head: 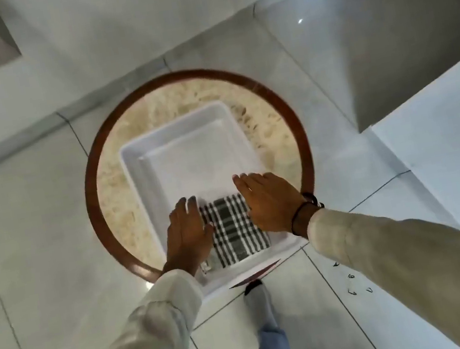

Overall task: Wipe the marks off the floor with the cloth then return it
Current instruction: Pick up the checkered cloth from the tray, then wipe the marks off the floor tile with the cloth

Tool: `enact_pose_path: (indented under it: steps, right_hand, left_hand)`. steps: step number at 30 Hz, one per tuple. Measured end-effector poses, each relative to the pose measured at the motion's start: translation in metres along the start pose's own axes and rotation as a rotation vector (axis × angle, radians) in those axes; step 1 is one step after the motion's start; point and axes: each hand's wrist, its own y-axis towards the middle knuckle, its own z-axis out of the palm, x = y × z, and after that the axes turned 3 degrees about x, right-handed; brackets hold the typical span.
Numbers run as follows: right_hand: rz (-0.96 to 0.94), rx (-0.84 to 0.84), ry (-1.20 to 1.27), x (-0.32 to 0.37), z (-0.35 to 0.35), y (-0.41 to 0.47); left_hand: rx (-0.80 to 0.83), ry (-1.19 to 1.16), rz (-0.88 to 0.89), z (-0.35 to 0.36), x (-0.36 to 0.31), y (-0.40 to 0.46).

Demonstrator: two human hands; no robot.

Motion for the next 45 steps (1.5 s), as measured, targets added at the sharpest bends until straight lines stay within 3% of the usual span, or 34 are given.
enact_pose_path:
  steps: [4,8,13,15,18,24,28,33,38,45]
  right_hand:
    - [-0.006,0.107,-0.009,0.013,0.029,0.036]
    - [0.016,0.12,0.086,0.027,0.044,0.043]
    - [0.261,0.192,0.723,0.019,0.022,0.025]
    - [0.345,0.155,0.98,0.007,0.008,0.004]
    - [0.472,0.052,1.348,-0.011,-0.017,-0.043]
    - [0.729,-0.187,1.78,-0.041,-0.025,-0.172]
    - [0.844,-0.186,1.966,-0.051,0.006,-0.25]
    - [0.901,-0.226,2.076,-0.057,0.082,-0.338]
    - [1.151,-0.397,2.023,-0.057,0.207,-0.381]
    - [1.523,-0.374,1.644,-0.061,0.459,-0.367]
  left_hand:
    - [-0.083,0.188,0.134,0.026,0.021,0.017]
    - [-0.055,0.207,0.101,0.032,0.038,0.021]
    - [0.089,-0.261,-0.093,-0.003,0.027,0.011]
    - [0.127,-0.571,-0.193,-0.022,0.019,-0.005]
    - [0.153,-0.864,-0.16,-0.044,-0.008,-0.035]
    - [0.24,-1.015,-0.008,-0.023,-0.126,-0.095]
    - [0.388,-1.034,-0.008,0.034,-0.203,-0.13]
    - [0.61,-0.902,-0.063,0.139,-0.266,-0.162]
    - [0.724,-0.704,-0.03,0.262,-0.277,-0.165]
    - [0.458,0.226,0.538,0.451,-0.187,-0.06]
